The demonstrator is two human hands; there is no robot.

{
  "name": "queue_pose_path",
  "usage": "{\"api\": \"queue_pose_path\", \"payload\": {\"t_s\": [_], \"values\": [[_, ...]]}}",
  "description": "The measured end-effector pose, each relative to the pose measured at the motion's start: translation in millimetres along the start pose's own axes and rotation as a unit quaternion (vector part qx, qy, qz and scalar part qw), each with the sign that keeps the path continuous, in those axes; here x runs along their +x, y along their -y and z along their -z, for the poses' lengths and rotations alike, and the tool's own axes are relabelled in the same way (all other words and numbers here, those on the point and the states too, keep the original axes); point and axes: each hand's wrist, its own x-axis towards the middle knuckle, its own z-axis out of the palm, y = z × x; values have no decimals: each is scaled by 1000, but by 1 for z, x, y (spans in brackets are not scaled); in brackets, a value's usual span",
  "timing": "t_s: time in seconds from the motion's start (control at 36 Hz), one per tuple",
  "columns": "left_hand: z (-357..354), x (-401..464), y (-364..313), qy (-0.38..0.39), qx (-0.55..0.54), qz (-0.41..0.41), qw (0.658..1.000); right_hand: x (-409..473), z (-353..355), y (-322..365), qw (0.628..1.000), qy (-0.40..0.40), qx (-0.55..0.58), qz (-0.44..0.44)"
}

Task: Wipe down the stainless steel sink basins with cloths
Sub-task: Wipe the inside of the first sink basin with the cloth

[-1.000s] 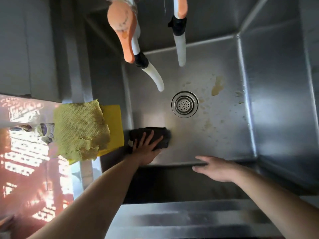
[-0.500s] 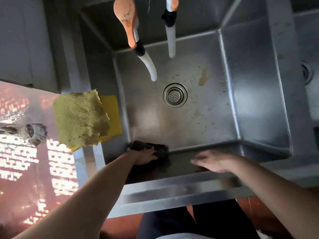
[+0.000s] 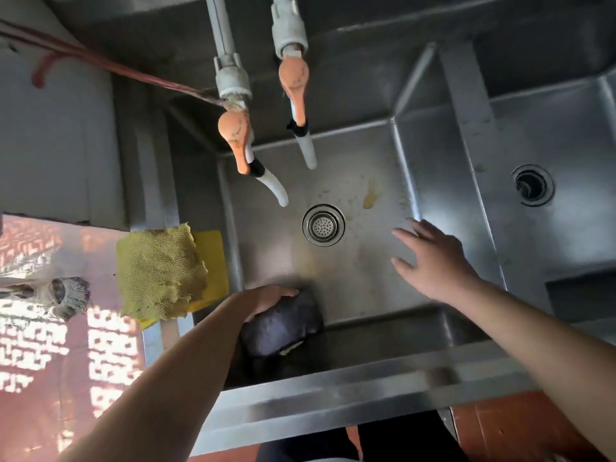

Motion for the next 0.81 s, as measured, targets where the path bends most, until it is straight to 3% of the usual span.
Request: {"api": "queue_pose_path", "payload": {"t_s": [0.06,0.14,0.28,0.36,0.47,0.53,0.58,0.64,0.72,0.78,0.81], "values": [[4,-3,-6,10,-133,27,991,15,16,-7,999,-37,-7,7],[7,-13,-19,8,-283,-30,959,37,36,-17,995,-93,-6,26],[18,3,-42,46,-526,-128,840,63,21,-28,995,-99,30,15],[33,17,-73,-61,-597,-160,784,76,-19,-32,1000,-15,10,-1],[77,40,-113,-267,-589,-196,737,97,-65,-39,992,113,-16,-54],[97,47,-134,-368,-563,-217,707,108,-80,-41,989,126,-1,-79],[113,56,-157,-512,-432,-269,692,120,-92,-43,989,118,1,-87],[127,76,-175,-591,-258,-279,711,132,-104,-45,991,103,-15,-80],[137,127,-188,-541,27,-215,813,146,-122,-52,993,90,-44,-68],[127,150,-193,-516,210,-169,813,151,-132,-56,992,89,-48,-73],[119,155,-197,-518,242,-172,802,152,-137,-58,992,88,-48,-76]]}}
